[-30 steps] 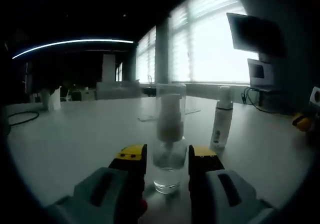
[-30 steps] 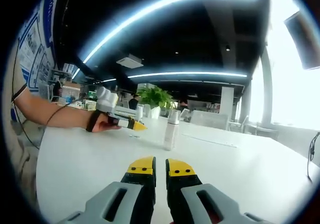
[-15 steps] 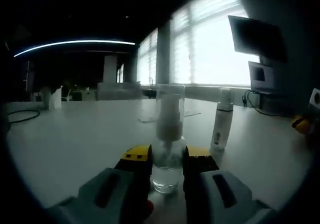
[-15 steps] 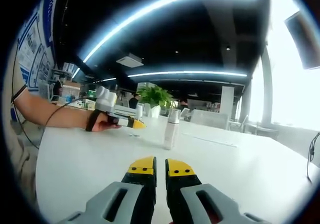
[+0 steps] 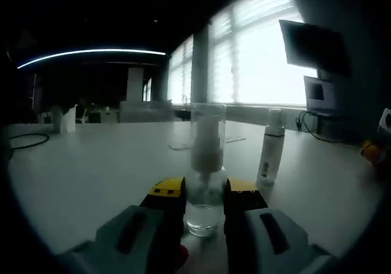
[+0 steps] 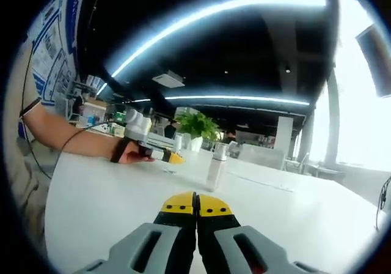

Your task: Clamp pump bottle remove cover press pump head put on cover

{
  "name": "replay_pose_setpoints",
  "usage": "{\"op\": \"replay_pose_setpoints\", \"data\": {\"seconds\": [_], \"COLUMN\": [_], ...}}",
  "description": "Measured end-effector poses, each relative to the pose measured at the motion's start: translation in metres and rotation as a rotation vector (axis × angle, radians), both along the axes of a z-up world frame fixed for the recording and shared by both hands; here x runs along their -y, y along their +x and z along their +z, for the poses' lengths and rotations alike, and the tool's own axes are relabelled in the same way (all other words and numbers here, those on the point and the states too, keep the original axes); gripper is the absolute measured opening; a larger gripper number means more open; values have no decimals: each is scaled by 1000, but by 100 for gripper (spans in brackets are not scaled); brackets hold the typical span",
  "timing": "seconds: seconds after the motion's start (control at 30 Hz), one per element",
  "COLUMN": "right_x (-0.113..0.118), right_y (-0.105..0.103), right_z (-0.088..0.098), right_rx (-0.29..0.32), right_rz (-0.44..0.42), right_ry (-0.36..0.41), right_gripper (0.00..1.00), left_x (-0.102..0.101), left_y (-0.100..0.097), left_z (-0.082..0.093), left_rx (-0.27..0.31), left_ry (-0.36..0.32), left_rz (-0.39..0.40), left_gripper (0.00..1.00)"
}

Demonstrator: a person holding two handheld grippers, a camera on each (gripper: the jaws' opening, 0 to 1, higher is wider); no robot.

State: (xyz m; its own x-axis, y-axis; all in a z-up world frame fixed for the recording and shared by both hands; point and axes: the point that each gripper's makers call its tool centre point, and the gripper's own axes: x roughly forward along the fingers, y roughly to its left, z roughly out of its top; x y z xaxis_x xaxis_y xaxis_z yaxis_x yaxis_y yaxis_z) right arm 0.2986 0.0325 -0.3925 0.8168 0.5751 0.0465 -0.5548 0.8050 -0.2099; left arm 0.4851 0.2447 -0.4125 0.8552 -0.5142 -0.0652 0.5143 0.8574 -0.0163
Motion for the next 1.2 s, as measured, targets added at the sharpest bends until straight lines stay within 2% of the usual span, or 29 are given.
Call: {"op": "replay_pose_setpoints", "data": {"seconds": [0.07,0.23,0.4,0.6,0.77,1.2], "right_x": [2,1,5,3,2,-2], "right_y": [3,3,4,2,1,-1], "right_z": [-7,-10,-6,-3,-4,-2], "right_rx": [-32,-41,-71,-86,-87,-67], "right_rz": [-4,8,0,-9,-1,12], "right_ry": [1,-24,39,76,72,58], "right_gripper": [0,0,0,0,0,0], "left_x": [0,3,5,2,3,14], "left_y": [1,-2,-10,-15,-18,-57], "left_z": [0,0,6,26,37,68], "left_rx": [-1,-1,6,45,52,73], "left_ry": [0,7,4,2,1,2], "left_rz": [-2,0,-5,-10,-22,-77], "left_gripper": [16,16,16,16,16,16]}}
